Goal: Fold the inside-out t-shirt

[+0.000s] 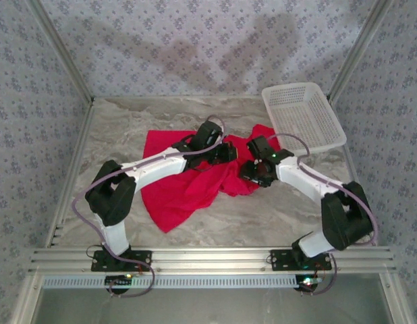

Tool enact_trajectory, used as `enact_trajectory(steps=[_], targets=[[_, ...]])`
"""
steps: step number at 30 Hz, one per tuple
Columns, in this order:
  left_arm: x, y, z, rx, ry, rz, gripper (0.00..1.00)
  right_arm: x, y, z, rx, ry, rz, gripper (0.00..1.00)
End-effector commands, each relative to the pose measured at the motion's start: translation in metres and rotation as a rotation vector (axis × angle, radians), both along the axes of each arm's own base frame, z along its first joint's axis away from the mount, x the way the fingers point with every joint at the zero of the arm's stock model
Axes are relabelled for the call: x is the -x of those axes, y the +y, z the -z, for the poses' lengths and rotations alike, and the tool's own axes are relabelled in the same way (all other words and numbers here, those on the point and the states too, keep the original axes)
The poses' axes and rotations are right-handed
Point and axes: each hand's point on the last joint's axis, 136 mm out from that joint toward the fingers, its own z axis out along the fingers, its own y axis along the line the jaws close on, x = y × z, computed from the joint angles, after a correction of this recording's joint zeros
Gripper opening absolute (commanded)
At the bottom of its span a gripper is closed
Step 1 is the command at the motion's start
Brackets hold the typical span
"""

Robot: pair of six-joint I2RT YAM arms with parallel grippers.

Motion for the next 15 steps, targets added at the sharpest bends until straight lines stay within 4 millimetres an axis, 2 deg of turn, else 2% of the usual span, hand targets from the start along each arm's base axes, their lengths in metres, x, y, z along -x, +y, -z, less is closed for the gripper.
enact_trajectory(steps=[1,2,4,6,10,15], targets=[[0.002,0.007,-0.014,0.012,-0.031,-0.013,0.0,-0.02,-0.007,0.005,0.023,-0.013,0.076,0.52],[0.002,0.008,-0.014,0.012,-0.03,-0.014,0.0,-0.024,-0.008,0.007,0.029,-0.016,0.079,0.46],[0.003,0.009,-0.014,0.008,-0.03,-0.014,0.0,-0.028,-0.01,0.008,0.044,-0.02,0.08,0.18],[0.003,0.01,-0.014,0.004,-0.033,-0.014,0.0,-0.028,-0.009,0.001,0.035,-0.027,0.063,0.0],[-0.004,0.013,-0.012,-0.005,-0.037,-0.024,0.0,-0.017,-0.009,-0.035,0.013,-0.075,0.015,0.0],[-0.019,0.019,-0.005,-0.015,-0.026,-0.039,0.0,-0.002,0.0,-0.095,-0.12,-0.197,-0.09,0.0]])
